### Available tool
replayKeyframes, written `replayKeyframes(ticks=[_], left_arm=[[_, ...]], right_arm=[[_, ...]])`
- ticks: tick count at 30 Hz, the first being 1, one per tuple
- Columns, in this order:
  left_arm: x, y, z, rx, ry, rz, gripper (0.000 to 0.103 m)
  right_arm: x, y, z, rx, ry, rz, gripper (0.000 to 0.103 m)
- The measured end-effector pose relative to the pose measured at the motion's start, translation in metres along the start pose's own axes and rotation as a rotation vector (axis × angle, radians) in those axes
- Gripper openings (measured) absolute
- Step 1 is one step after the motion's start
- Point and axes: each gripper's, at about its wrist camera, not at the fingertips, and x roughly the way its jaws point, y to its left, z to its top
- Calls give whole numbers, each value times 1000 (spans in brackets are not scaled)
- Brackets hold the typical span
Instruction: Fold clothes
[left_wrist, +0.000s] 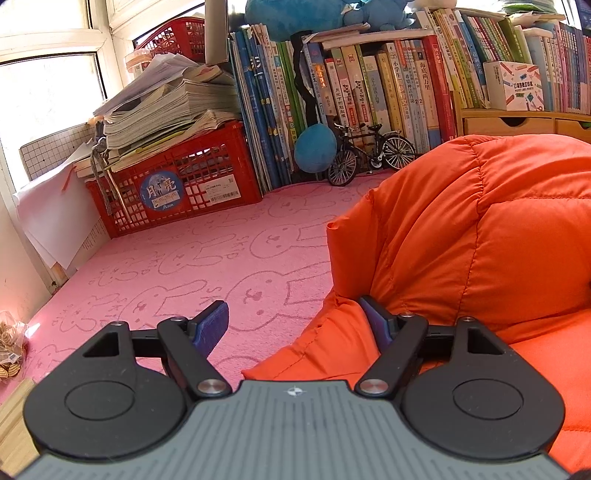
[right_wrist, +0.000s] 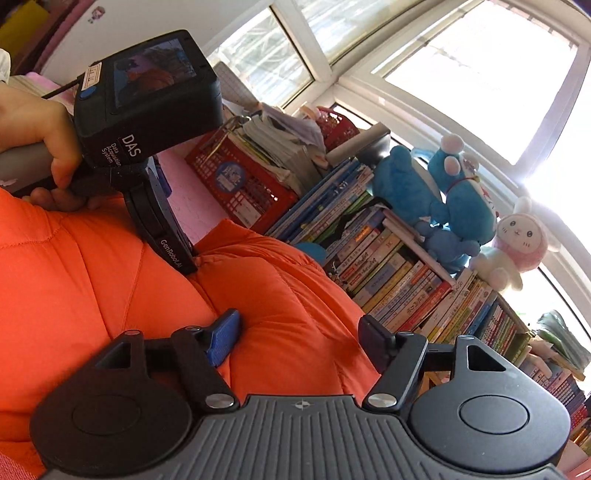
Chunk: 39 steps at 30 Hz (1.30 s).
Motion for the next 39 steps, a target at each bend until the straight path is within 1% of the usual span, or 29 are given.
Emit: replayKeyframes(ticks=[7, 11, 14, 20, 27, 30, 36, 39], left_arm=[[1, 3, -1, -22, 2, -23, 78], [1, 4, -1, -34, 3, -35, 78], [1, 4, -1, -37, 3, -37, 78], [1, 4, -1, -41, 0, -45, 78], [0, 3, -2, -37, -9, -46, 78], [-1, 1, -2, -27, -18, -41, 79], [-6, 0, -1, -12, -42, -32, 80], [-14, 1, 2, 4, -65, -14, 80]], right_arm=[[6, -21, -14, 36, 43, -54, 71], [16, -34, -26, 83, 110, -88, 71], [17, -39, -39, 118, 154, -93, 71], [18, -44, -49, 137, 190, -89, 71], [19, -53, -55, 218, 234, -70, 71], [18, -55, -56, 224, 246, -77, 71], [7, -56, -57, 204, 281, -124, 71], [-3, -53, -48, 198, 274, -176, 71]])
